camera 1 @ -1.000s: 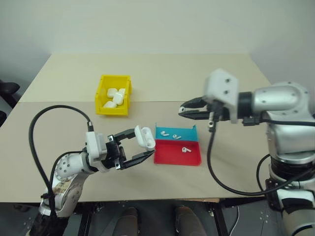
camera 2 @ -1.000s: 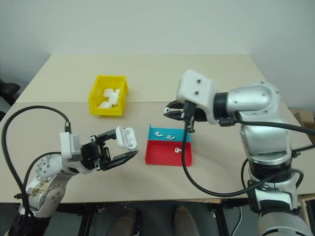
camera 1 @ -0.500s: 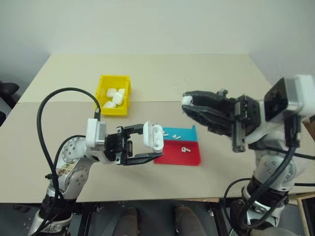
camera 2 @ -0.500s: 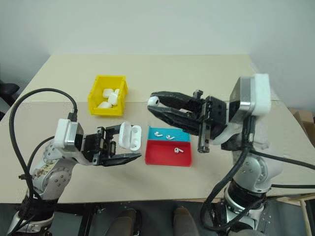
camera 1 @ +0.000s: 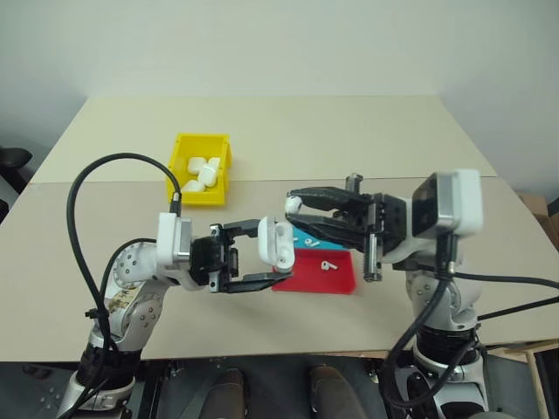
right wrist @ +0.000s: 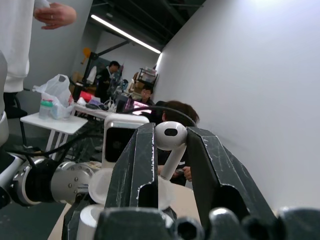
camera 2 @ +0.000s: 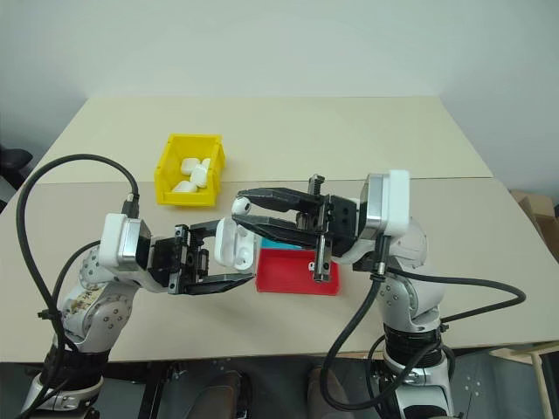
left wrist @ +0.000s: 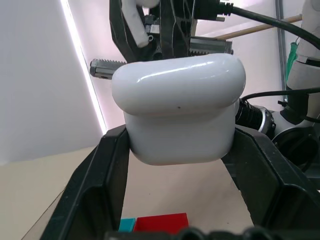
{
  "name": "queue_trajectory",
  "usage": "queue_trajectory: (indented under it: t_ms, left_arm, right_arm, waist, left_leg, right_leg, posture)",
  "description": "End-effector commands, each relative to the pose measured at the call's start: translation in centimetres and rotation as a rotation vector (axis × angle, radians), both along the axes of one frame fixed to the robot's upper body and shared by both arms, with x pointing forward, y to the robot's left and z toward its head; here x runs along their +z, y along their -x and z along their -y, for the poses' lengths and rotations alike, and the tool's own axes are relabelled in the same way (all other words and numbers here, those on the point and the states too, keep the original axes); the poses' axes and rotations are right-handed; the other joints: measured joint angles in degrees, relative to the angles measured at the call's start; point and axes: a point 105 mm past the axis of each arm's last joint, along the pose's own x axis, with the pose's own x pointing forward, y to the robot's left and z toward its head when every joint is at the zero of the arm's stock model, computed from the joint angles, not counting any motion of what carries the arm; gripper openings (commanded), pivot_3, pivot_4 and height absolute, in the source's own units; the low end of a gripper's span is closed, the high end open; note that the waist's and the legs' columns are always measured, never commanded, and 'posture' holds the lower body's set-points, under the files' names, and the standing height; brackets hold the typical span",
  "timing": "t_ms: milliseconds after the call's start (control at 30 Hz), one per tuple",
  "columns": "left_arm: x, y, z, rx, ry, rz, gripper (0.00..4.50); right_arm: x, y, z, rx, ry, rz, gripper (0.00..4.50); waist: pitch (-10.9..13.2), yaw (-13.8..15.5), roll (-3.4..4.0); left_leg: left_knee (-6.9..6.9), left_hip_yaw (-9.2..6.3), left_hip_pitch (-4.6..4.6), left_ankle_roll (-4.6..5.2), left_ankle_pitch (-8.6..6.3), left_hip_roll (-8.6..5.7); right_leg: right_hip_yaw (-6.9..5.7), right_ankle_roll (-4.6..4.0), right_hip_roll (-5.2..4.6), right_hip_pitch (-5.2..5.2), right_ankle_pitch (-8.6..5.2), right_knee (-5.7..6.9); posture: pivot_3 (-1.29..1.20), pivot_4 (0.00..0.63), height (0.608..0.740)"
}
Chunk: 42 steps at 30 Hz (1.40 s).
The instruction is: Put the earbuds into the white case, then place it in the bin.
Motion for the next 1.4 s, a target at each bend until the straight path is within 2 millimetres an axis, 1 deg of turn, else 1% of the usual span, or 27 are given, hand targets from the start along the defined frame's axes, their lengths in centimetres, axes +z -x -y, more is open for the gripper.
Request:
queue_trajectory:
  t_ms: [33,300,533,667,767,867,1067,1133,1200,1267,1333,1400]
  left_arm:
    - [0.7,0.6,0.1,-0.005,0.010,0.058,2.76]
    - [0.5,0.7,0.2,-0.005,0.011,0.068,2.76]
    - [0.5,0.7,0.2,-0.008,0.015,0.074,2.76]
    - [0.4,0.6,0.2,-0.002,0.015,0.071,2.76]
    - [0.4,0.6,0.2,-0.003,0.018,0.074,2.76]
    - [0.4,0.6,0.2,-0.001,0.021,0.075,2.76]
    - [0.0,0.0,0.1,0.035,0.021,0.049,2.76]
    - [-1.0,-0.6,-0.3,0.083,-0.025,0.043,2.76]
    - [-3.1,-0.9,-1.5,0.117,-0.116,0.067,2.76]
    - [-4.9,-0.9,-2.9,0.151,-0.188,0.061,2.76]
    - [-5.7,-0.6,-3.7,0.175,-0.214,0.045,2.76]
    - [-6.5,-0.2,-4.2,0.192,-0.247,0.048,2.76]
  right_arm:
    - [-0.2,0.3,-0.2,0.008,0.015,0.042,0.88]
    - [-1.4,-0.3,-0.7,-0.017,0.052,0.035,0.88]
    - [-1.7,-0.4,-0.8,-0.025,0.061,0.041,0.88]
    - [-2.1,-0.2,-0.6,0.002,0.087,0.037,0.88]
    - [-2.3,0.0,-0.5,-0.003,0.099,0.053,1.61]
    - [-2.4,-0.1,-0.4,-0.011,0.112,0.062,2.59]
    - [-2.6,-0.1,0.1,-0.020,0.139,0.088,2.59]
    - [-2.3,-0.3,0.6,-0.034,0.149,0.089,2.59]
    - [-2.0,-1.4,1.5,-0.074,0.243,0.056,2.59]
    - [-1.7,-3.3,2.2,-0.162,0.395,0.003,2.59]
    - [-1.5,-5.2,2.8,-0.263,0.533,-0.021,2.59]
    - [-1.9,-6.9,3.2,-0.342,0.717,-0.028,2.59]
  waist:
    - [0.00,0.00,0.00]
    - [0.00,0.04,0.00]
    - [0.00,0.09,0.00]
    - [0.00,0.10,0.00]
    - [0.00,0.12,0.00]
    - [0.00,0.09,0.00]
    - [0.00,0.16,0.00]
    - [0.00,0.17,0.00]
    - [0.00,0.08,0.00]
    - [0.01,-0.18,0.01]
    - [0.01,-0.31,0.02]
    - [0.01,-0.06,0.02]
  left_leg:
    - [0.00,0.00,0.00,0.00,0.00,0.00]
    - [0.00,0.00,0.00,0.00,0.00,0.00]
    - [0.00,0.00,0.00,0.00,0.00,0.00]
    - [0.00,0.00,0.00,0.00,0.00,0.00]
    - [0.00,0.00,0.00,0.00,0.00,0.00]
    - [0.00,0.00,0.00,0.00,0.00,0.00]
    - [0.00,0.00,0.00,0.00,0.00,0.00]
    - [0.00,0.00,0.00,0.00,0.00,0.00]
    - [0.00,0.00,0.02,0.00,0.00,0.00]
    - [0.00,0.08,0.05,0.00,0.00,0.00]
    - [0.00,0.16,0.06,0.00,0.00,0.01]
    - [-0.01,0.14,0.06,0.00,0.00,0.06]
  right_leg:
    - [0.00,0.00,0.00,-0.01,0.00,0.00]
    - [0.00,0.00,0.00,0.00,0.00,0.00]
    - [0.00,0.00,0.00,0.00,0.00,0.00]
    - [0.00,0.00,0.00,-0.01,0.00,0.00]
    - [0.00,0.00,0.00,0.00,0.00,0.00]
    - [0.00,0.00,0.00,-0.01,0.00,0.00]
    - [0.00,0.00,0.00,0.01,0.00,0.00]
    - [0.00,0.00,0.00,0.01,0.00,0.00]
    - [0.00,0.00,0.00,0.02,0.00,0.00]
    - [0.08,-0.02,0.00,-0.01,0.01,0.01]
    - [0.14,-0.04,-0.01,-0.10,0.00,0.05]
    - [0.08,-0.10,0.00,-0.11,-0.03,0.07]
  posture:
    - [0.00,0.150,0.740]
    - [0.00,0.150,0.740]
    - [0.00,0.150,0.740]
    - [0.00,0.150,0.740]
    - [0.00,0.150,0.740]
    - [0.00,0.150,0.740]
    - [0.00,0.150,0.740]
    - [0.00,0.150,0.740]
    - [0.00,0.150,0.740]
    - [0.00,0.150,0.740]
    - [0.00,0.150,0.740]
    - [0.00,0.150,0.740]
